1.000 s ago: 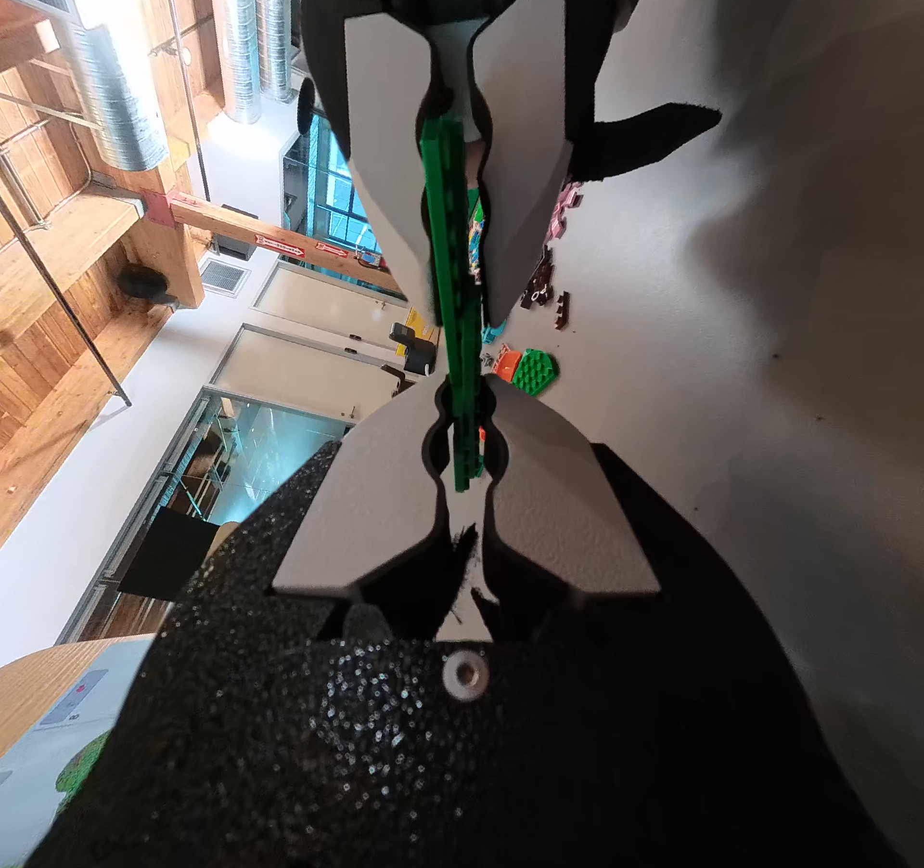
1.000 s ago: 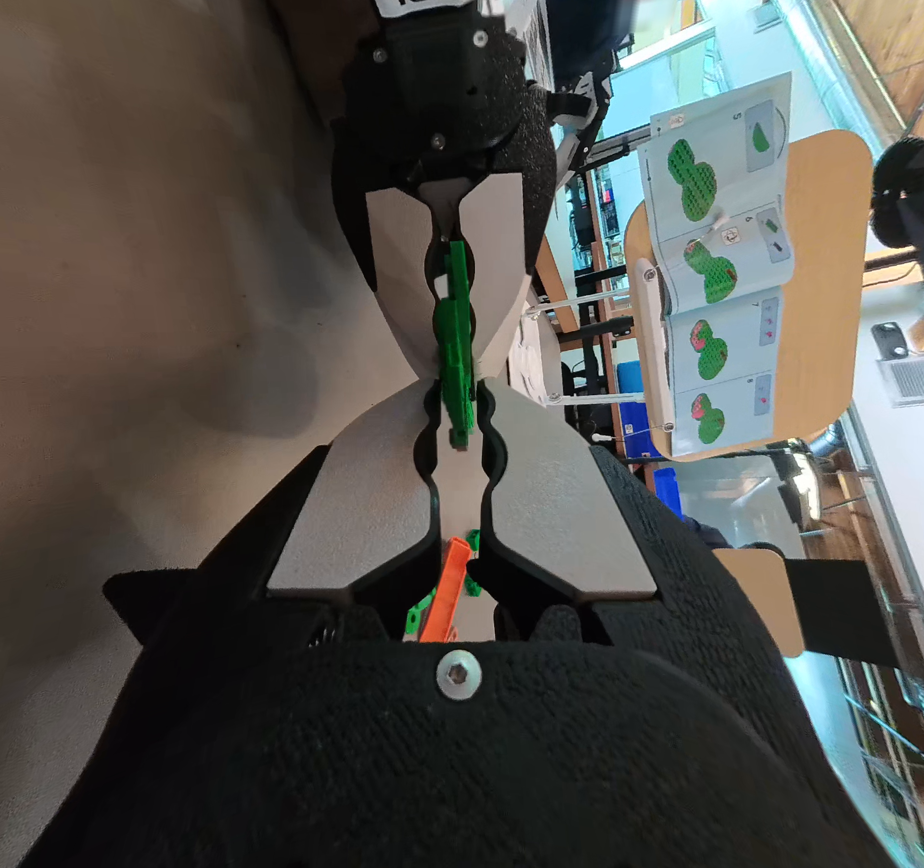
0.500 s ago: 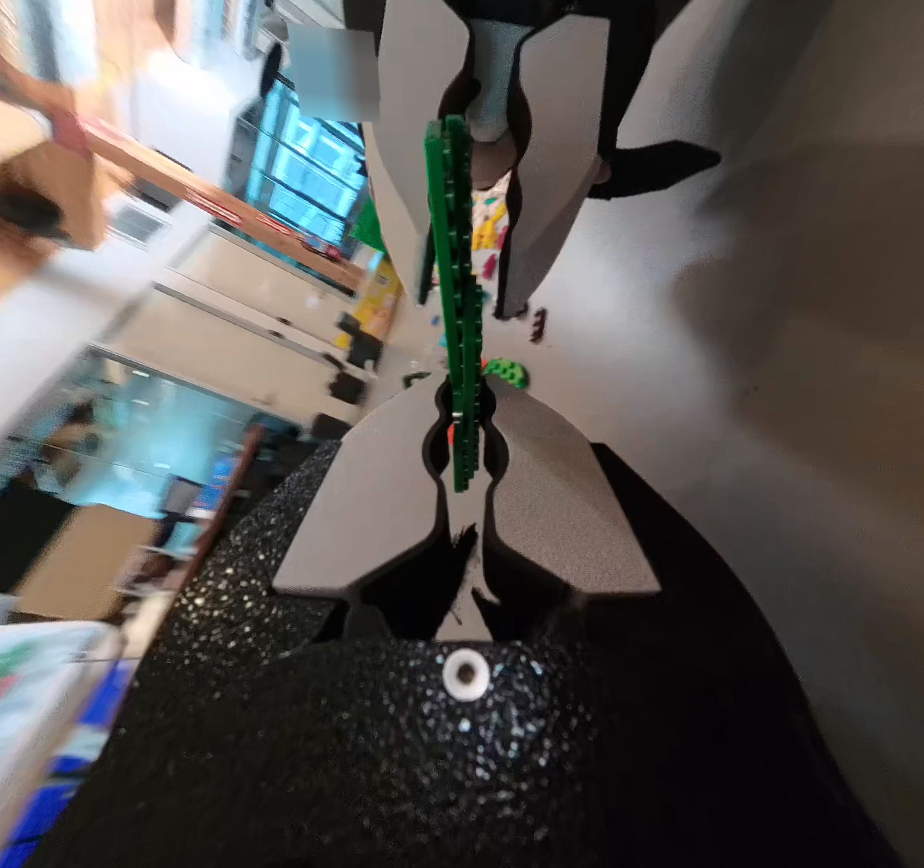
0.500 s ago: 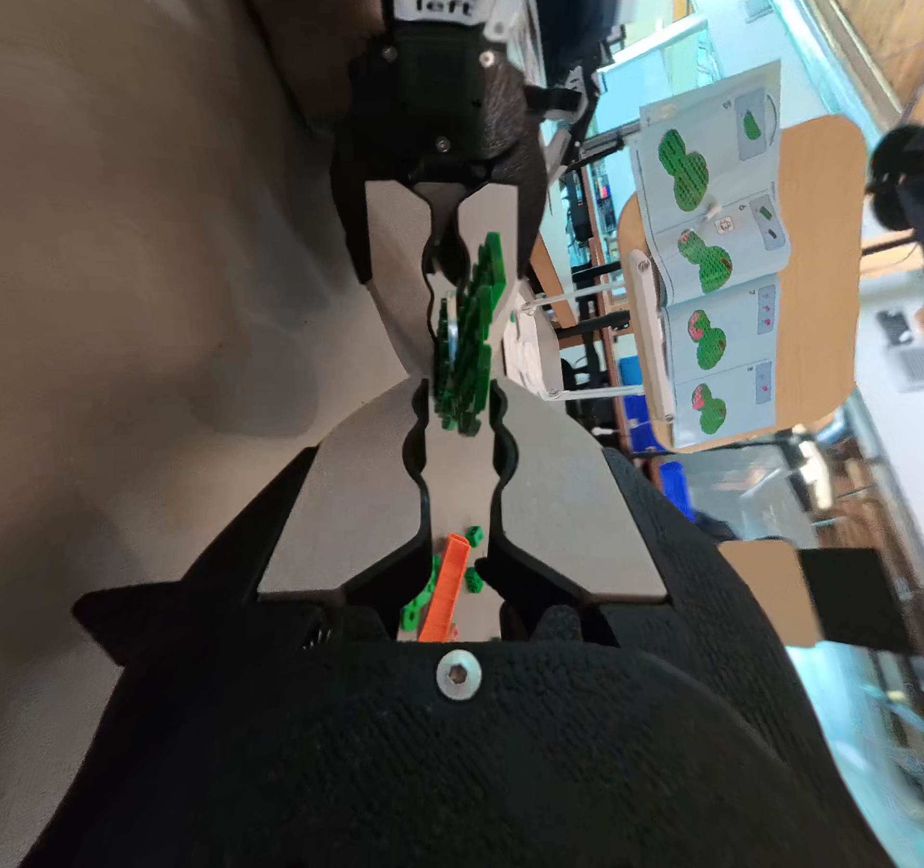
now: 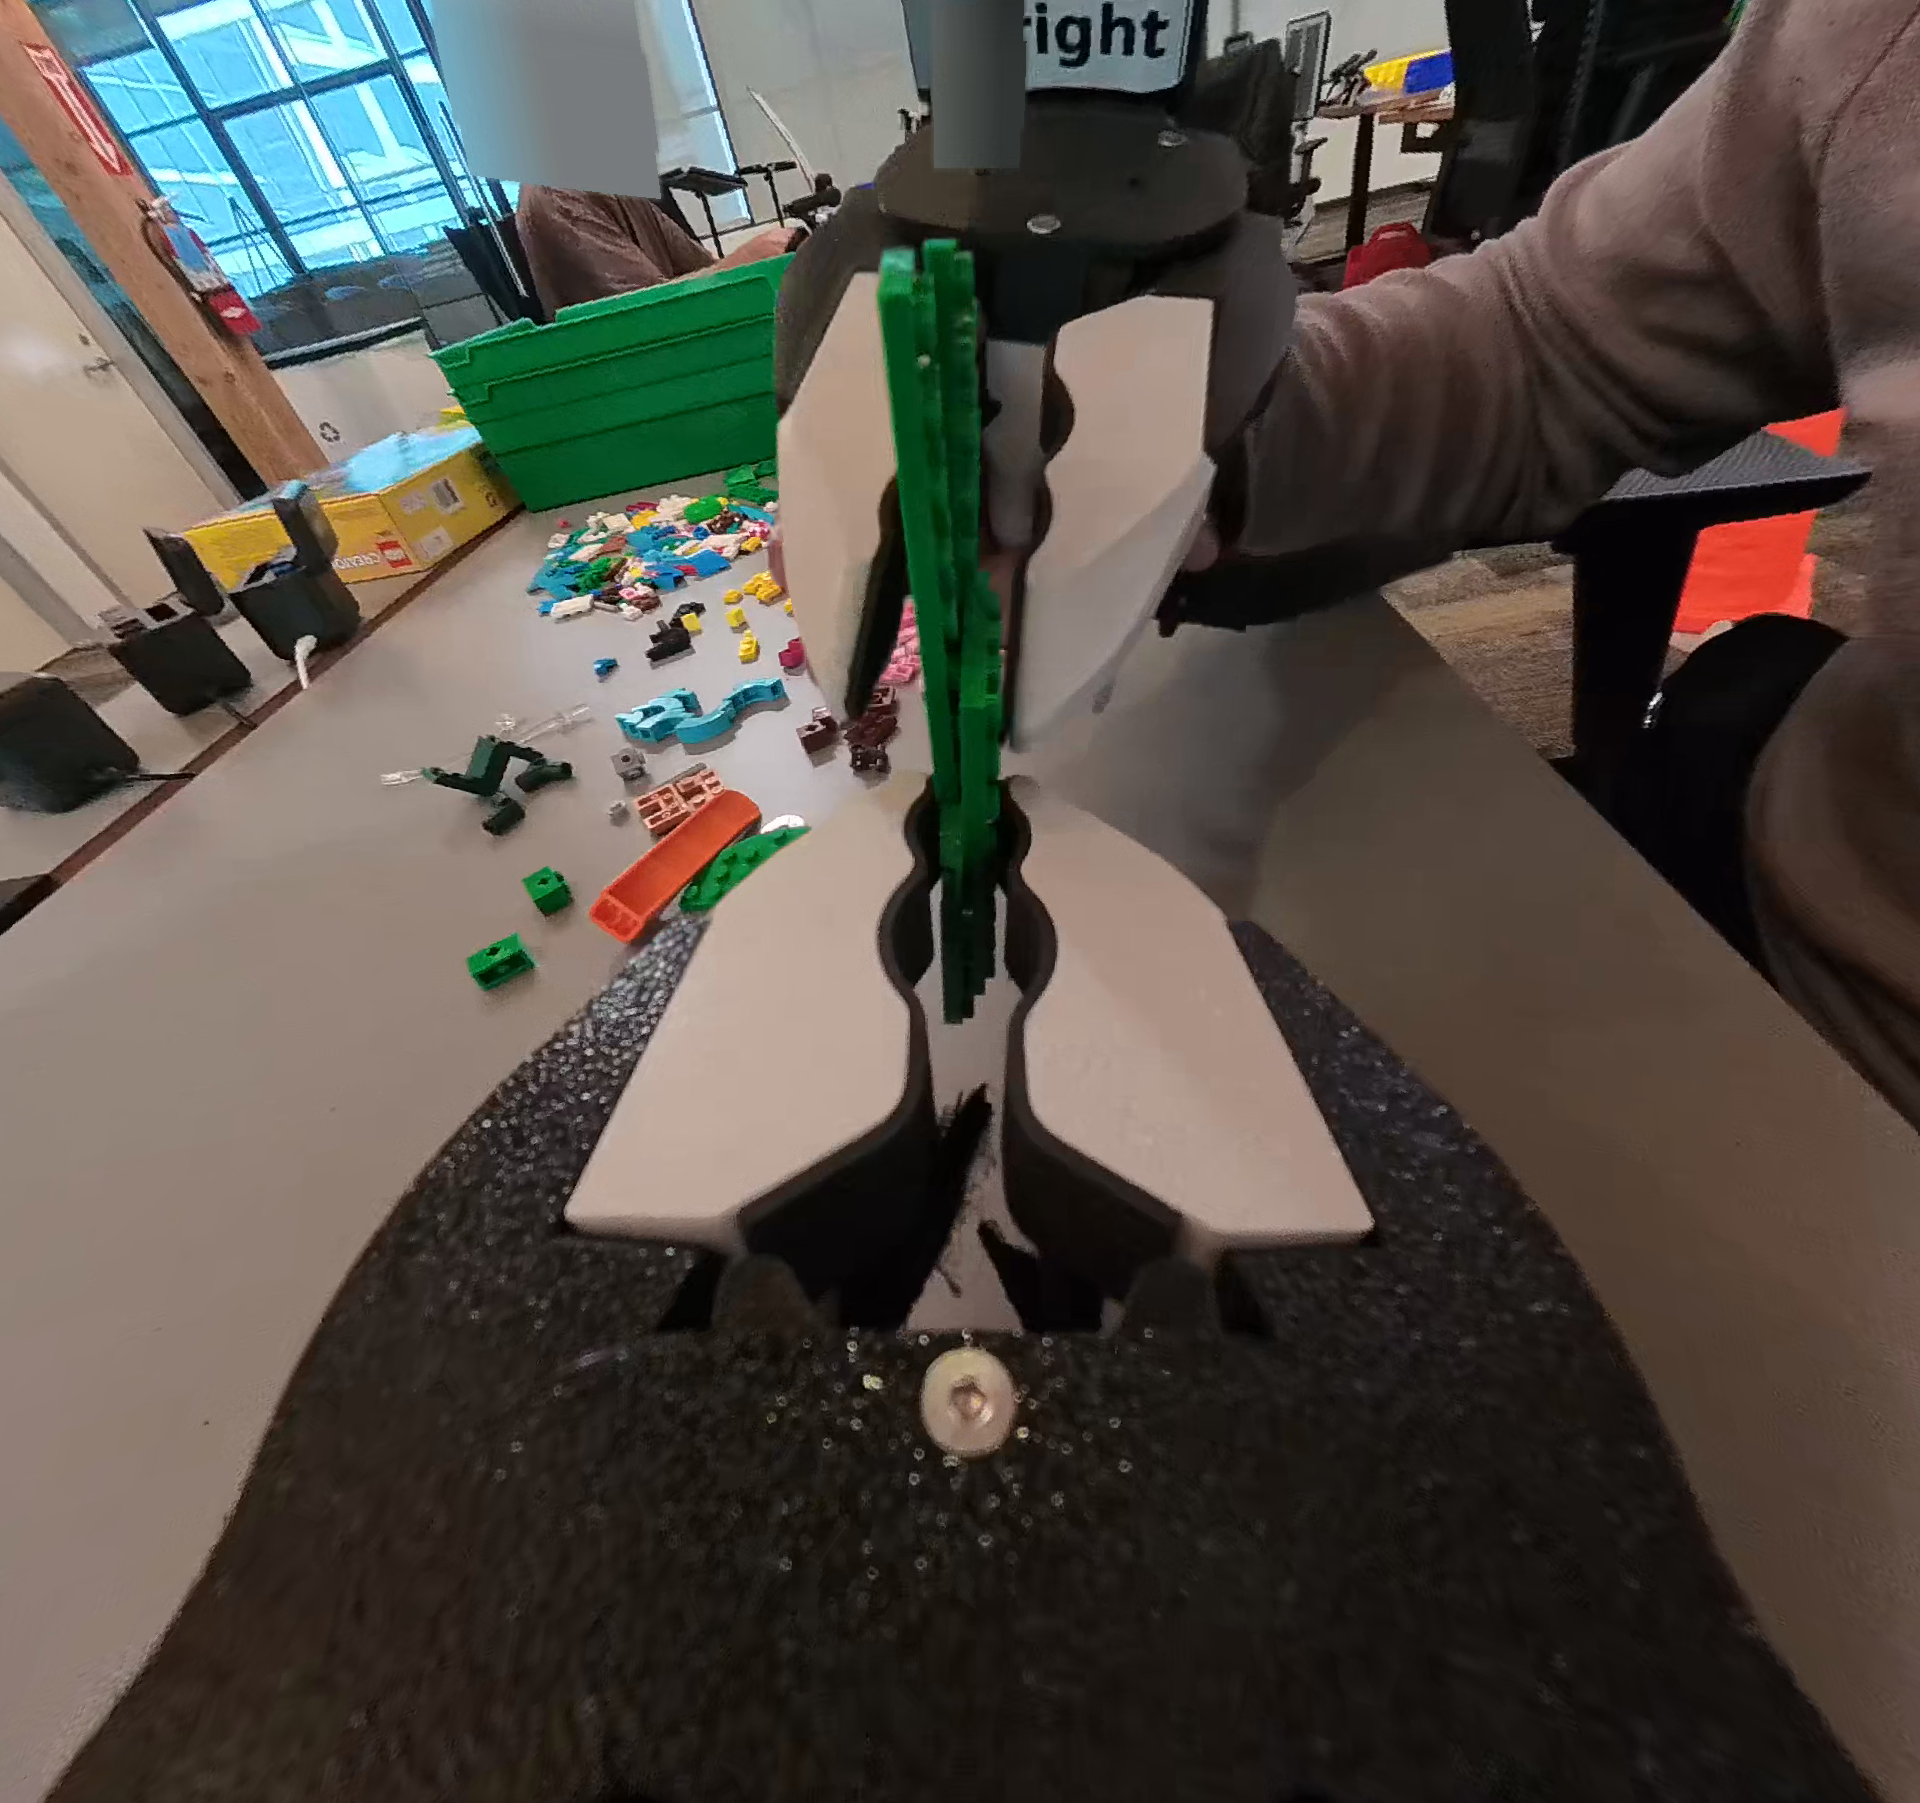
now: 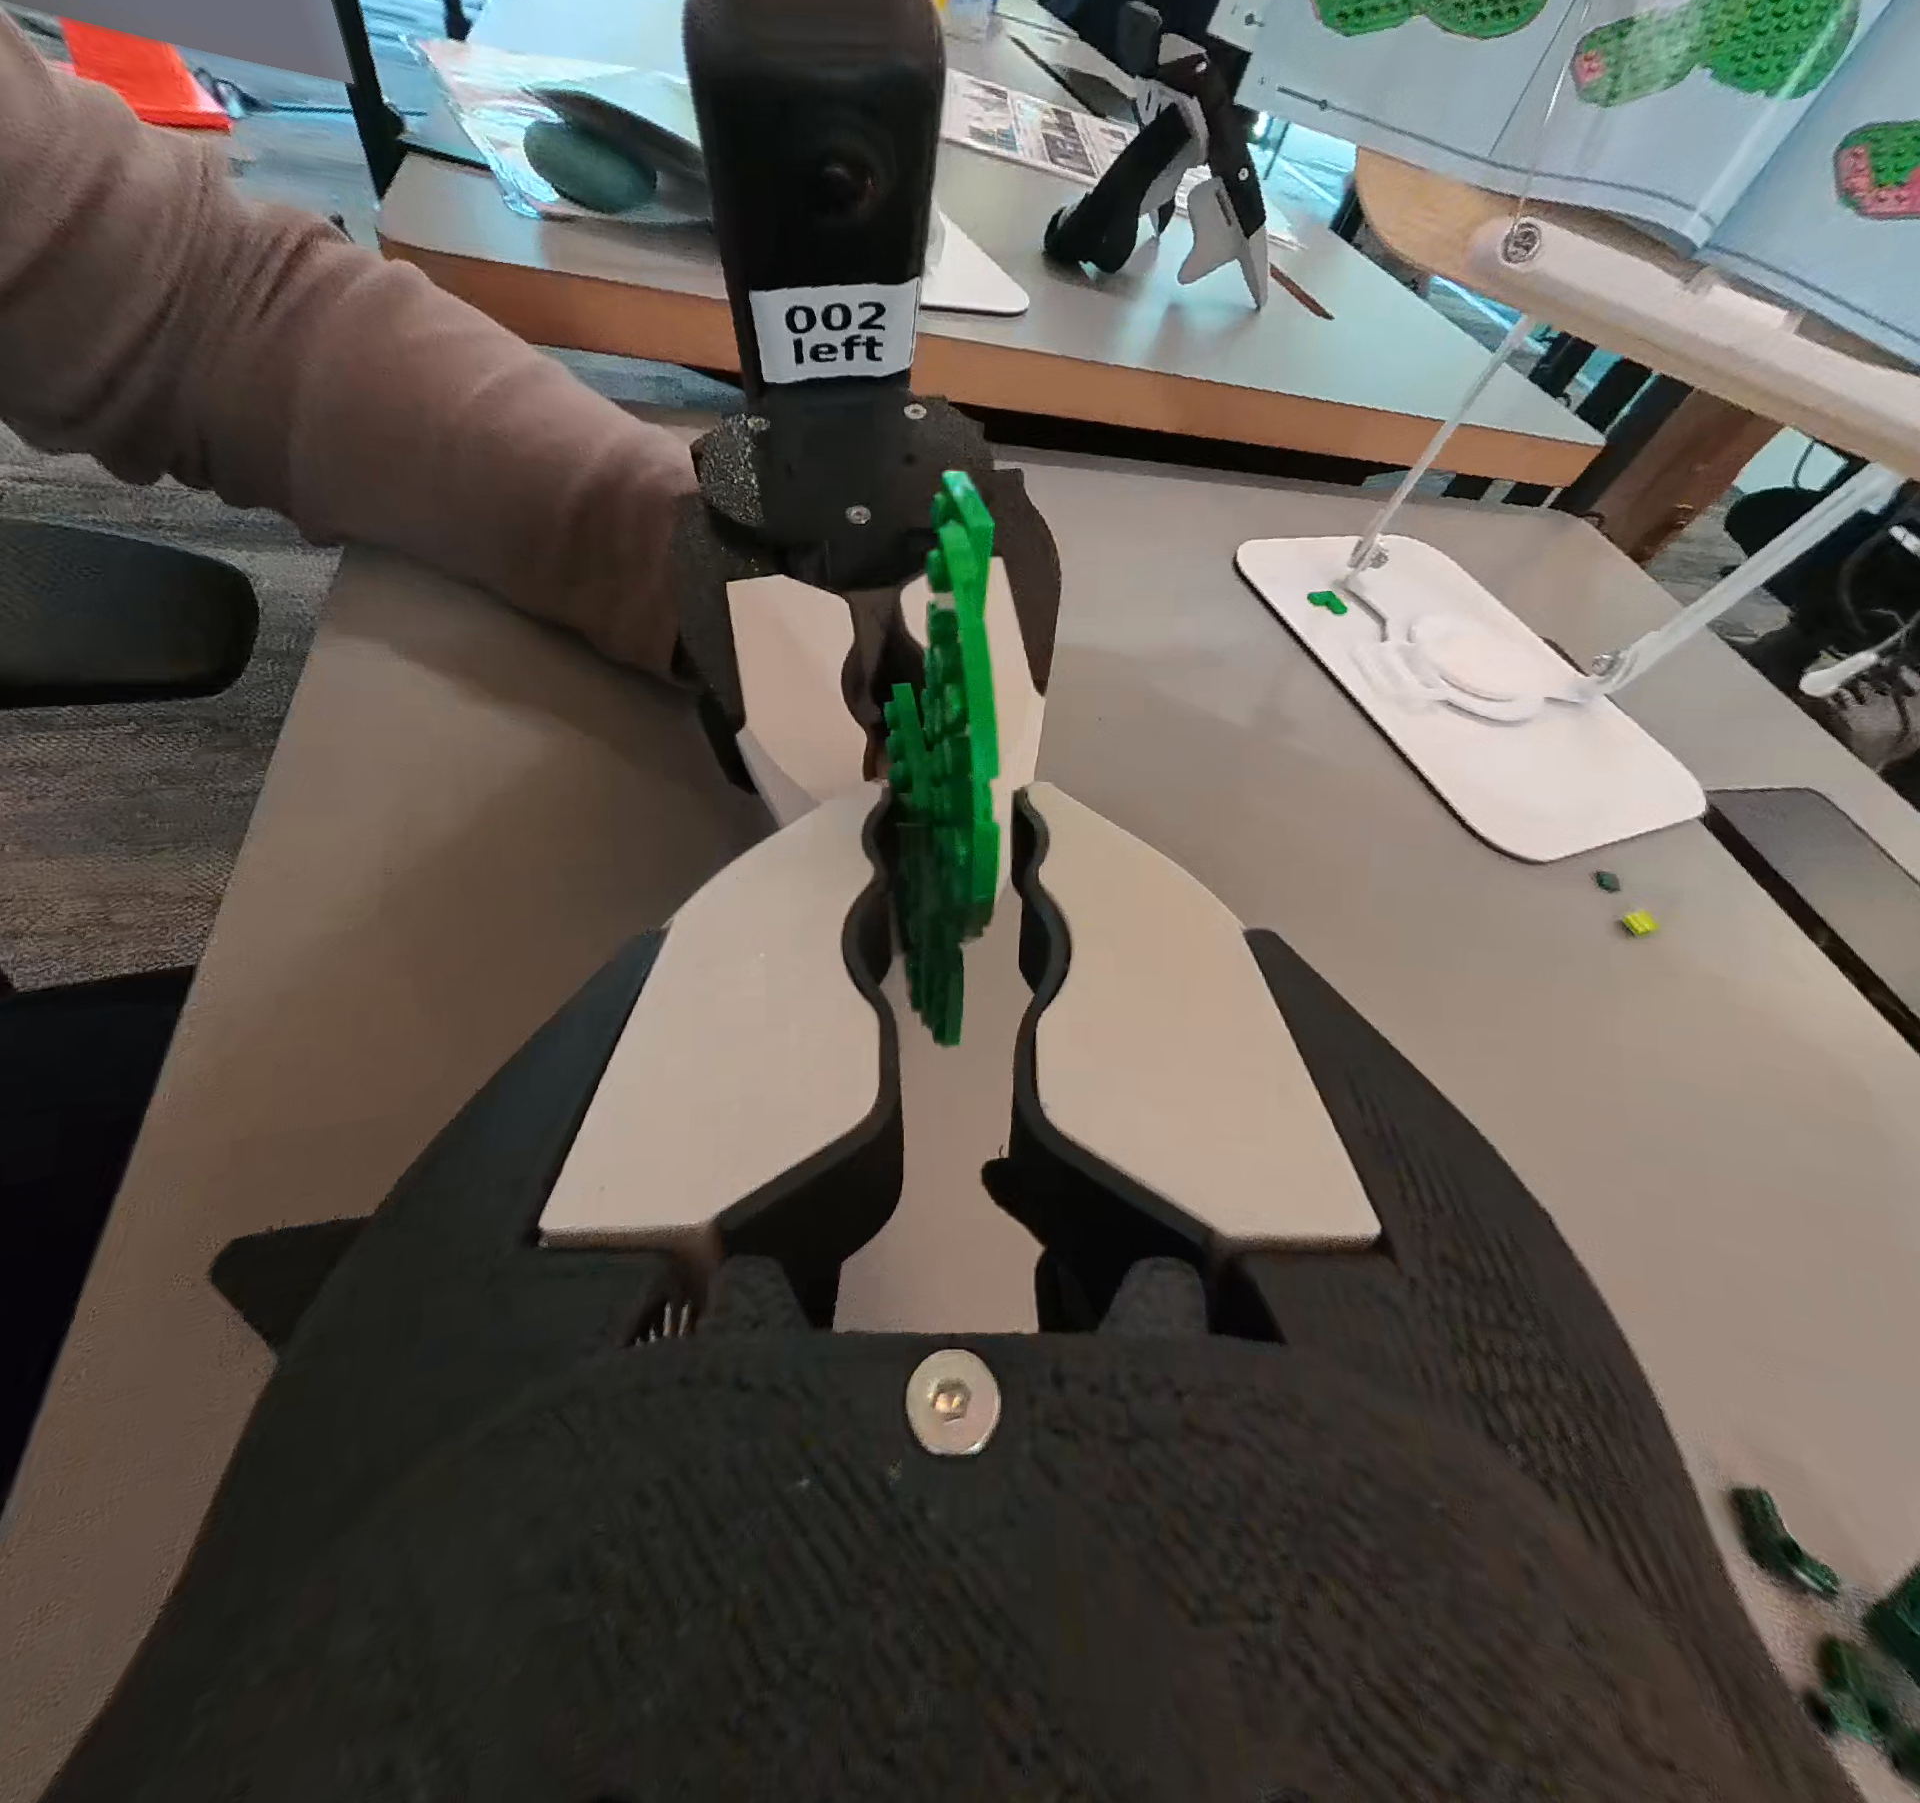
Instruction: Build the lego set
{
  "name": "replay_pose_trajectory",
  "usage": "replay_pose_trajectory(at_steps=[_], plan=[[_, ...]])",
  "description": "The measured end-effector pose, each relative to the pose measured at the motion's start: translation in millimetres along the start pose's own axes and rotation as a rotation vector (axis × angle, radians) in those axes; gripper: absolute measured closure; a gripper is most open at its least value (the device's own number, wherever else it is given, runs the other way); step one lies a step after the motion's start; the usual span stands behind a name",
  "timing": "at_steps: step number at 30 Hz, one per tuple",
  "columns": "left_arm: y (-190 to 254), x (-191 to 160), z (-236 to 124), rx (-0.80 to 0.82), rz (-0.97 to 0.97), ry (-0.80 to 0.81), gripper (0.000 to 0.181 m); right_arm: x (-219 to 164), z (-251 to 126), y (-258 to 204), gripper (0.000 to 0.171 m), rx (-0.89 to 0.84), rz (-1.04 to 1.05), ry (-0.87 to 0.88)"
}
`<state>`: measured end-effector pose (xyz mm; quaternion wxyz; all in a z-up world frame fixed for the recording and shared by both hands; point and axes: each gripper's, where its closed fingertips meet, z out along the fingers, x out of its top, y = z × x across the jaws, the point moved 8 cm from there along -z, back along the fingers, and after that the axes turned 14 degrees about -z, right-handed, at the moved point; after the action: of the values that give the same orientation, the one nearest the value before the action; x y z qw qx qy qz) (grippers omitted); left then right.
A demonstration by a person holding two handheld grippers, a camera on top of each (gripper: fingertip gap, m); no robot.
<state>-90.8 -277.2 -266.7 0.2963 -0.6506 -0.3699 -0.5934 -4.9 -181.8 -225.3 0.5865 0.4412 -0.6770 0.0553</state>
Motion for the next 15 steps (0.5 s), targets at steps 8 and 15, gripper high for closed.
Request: replay_pose_trajectory(at_steps=[8, 15], plan=[[-1.4, -2.2, 1.2, -0.009, -0.031, -0.068, 0.173, -6.2, 5.8, -2.3, 0.163, 0.067, 0.017, 0.035], [3.3, -4.0, 5.0, -0.012, 0.006, -0.095, 0.173, -10.0, 2.9, -5.9, 0.164, 0.108, 0.010, 0.056]])
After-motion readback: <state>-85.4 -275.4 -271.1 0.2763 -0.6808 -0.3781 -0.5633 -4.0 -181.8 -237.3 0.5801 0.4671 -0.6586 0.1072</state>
